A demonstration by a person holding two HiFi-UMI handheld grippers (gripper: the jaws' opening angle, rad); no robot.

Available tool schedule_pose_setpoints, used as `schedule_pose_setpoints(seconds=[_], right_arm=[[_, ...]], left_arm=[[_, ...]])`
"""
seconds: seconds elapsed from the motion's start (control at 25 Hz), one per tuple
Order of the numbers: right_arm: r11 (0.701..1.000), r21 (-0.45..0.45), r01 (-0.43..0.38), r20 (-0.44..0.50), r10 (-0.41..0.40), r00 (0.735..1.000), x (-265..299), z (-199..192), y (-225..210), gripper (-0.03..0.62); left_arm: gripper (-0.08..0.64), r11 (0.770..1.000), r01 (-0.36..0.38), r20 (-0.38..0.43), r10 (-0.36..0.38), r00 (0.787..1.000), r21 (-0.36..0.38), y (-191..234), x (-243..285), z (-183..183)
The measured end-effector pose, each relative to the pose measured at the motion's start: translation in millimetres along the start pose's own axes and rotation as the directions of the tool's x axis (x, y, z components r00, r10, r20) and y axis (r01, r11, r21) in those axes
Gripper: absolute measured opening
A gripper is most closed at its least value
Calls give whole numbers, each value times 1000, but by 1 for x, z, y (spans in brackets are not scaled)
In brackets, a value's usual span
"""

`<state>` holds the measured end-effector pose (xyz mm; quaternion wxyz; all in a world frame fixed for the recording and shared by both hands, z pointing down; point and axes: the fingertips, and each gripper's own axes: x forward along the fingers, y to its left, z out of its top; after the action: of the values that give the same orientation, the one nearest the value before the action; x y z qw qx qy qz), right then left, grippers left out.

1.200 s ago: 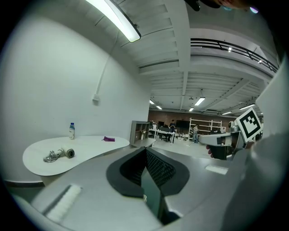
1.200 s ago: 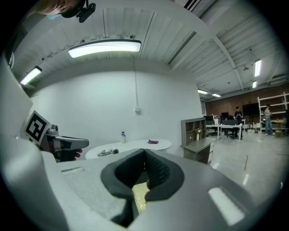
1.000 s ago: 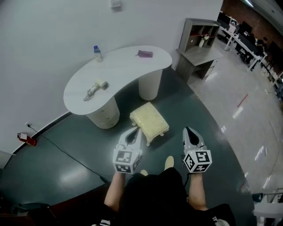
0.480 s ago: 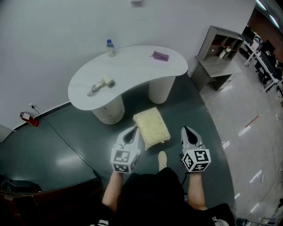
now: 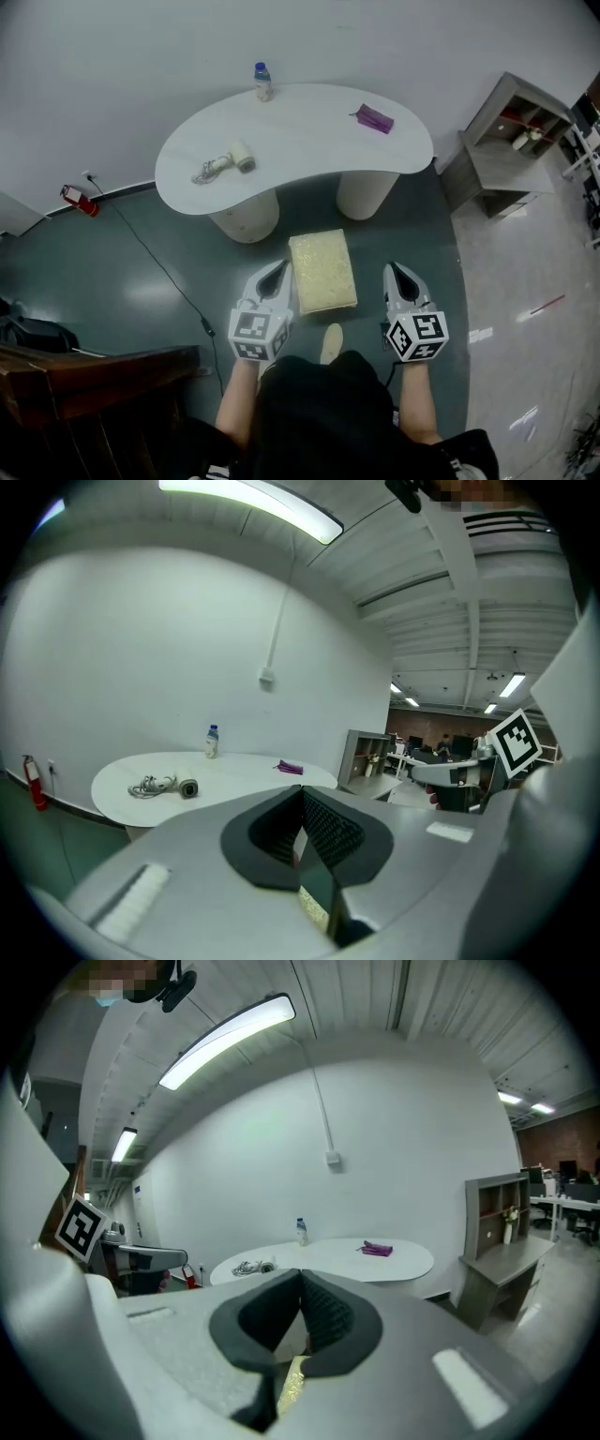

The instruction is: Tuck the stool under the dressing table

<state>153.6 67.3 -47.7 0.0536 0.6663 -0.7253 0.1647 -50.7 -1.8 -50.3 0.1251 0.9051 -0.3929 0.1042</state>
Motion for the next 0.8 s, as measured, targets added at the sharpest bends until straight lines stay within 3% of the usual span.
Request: schedule_pose_setpoints(seconds=[0.4,0.8], right_arm=[[983,17,-181,-69,182,981,56,-12,-45,3],[979,51,-197,-170,203,964,119,-63,-59,3]], left_arm=[[9,986,-139,-48,135,990,-89,-7,41,-25],[9,980,-179,-139,165,976,-92,22,88,-72]])
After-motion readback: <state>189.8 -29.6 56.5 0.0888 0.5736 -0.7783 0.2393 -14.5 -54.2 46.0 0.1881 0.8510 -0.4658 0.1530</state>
